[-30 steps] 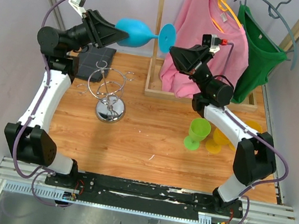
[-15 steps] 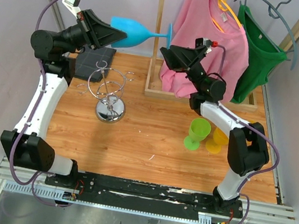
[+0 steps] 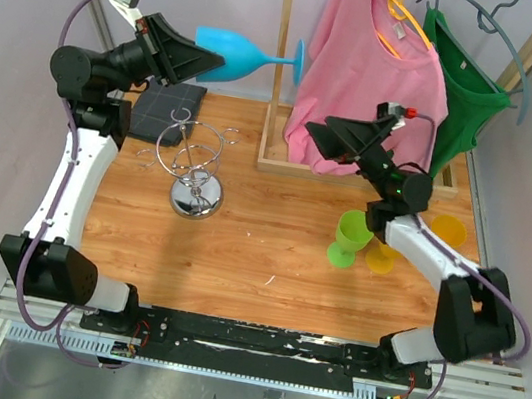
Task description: Take the wine glass off the wine glass rack
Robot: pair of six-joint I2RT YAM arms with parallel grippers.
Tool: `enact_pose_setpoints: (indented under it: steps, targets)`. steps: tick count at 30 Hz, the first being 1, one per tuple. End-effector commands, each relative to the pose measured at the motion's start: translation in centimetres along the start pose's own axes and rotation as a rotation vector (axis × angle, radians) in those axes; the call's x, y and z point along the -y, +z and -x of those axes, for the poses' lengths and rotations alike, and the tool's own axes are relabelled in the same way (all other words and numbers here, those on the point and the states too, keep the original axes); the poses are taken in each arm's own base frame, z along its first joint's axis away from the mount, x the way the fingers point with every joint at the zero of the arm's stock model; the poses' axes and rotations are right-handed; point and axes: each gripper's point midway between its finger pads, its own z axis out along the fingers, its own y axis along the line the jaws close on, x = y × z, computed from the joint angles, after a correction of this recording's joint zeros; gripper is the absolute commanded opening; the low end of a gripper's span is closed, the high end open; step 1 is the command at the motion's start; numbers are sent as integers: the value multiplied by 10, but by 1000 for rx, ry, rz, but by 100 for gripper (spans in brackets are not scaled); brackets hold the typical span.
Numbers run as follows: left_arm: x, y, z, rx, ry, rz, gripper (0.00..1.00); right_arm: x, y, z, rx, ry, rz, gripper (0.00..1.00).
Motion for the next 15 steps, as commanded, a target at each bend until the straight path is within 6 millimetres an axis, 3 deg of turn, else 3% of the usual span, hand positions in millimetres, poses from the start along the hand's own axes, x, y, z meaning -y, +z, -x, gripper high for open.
enact_pose_setpoints:
  steps: [1,7,11,15]
  targets:
    - [21,10,1,-52,118,-48,0,-55,-14,-10,-67,-200,-16,83]
    - [11,44,-24,-150,218,-11,0,-93,-13,-26,-237,-507,-223,90]
    - [-14,78,-73,-320,426,135,0,-125,-19,-27,-245,-651,-290,92]
    - [-38,88,-119,-431,467,217,0,-140,-34,-23,-199,-744,-368,92]
